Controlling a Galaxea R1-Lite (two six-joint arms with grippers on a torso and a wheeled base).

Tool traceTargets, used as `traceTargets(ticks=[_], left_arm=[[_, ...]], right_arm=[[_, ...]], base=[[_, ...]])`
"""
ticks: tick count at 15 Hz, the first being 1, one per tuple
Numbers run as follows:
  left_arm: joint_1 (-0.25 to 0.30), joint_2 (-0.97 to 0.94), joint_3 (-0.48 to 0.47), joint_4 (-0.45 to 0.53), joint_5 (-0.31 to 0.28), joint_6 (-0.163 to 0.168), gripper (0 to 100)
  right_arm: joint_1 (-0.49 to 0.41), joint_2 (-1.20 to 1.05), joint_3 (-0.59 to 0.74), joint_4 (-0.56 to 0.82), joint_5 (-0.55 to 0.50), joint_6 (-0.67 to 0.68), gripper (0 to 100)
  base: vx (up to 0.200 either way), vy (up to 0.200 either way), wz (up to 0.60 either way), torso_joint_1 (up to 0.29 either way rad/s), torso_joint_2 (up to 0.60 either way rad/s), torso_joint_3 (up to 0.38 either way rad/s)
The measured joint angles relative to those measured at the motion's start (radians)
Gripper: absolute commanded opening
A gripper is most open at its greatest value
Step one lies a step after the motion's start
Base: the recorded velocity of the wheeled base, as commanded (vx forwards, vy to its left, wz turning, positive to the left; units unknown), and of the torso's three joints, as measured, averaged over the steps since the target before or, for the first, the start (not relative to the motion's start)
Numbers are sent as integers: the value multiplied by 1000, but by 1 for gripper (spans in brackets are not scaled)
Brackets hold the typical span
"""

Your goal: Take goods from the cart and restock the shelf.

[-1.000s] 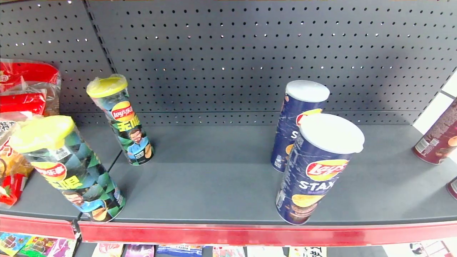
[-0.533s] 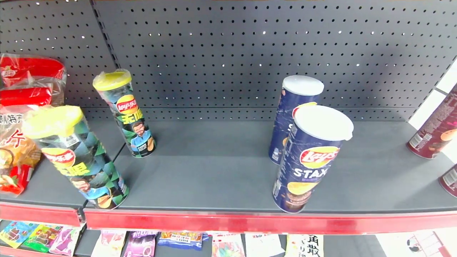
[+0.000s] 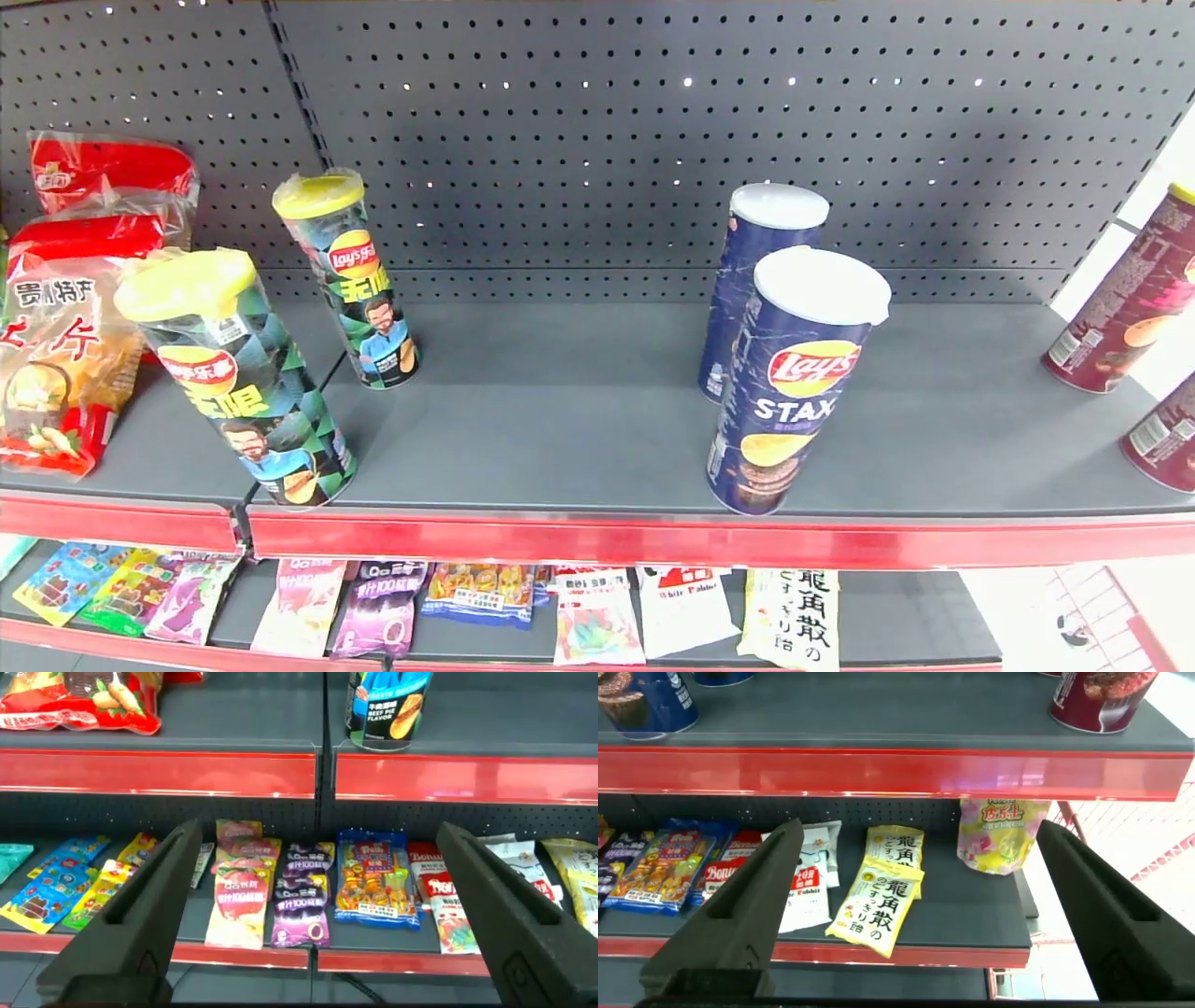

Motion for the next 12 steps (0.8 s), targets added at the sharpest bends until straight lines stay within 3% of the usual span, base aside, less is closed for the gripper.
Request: traceTargets(ticks=[5,8,12], left_arm=[[0,0,0,0,0,0,100],[0,0,0,0,0,0,100],[1,0,0,-1,-1,-1,100]], right_arm=[[-1,-1,0,0,-5,-1,100],[-1,-1,0,0,-5,-1,100],[-1,-1,0,1,-6,0,100]], base=[[0,0,0,0,0,0],[0,-200,0,1,2,4],[0,0,0,0,0,0]])
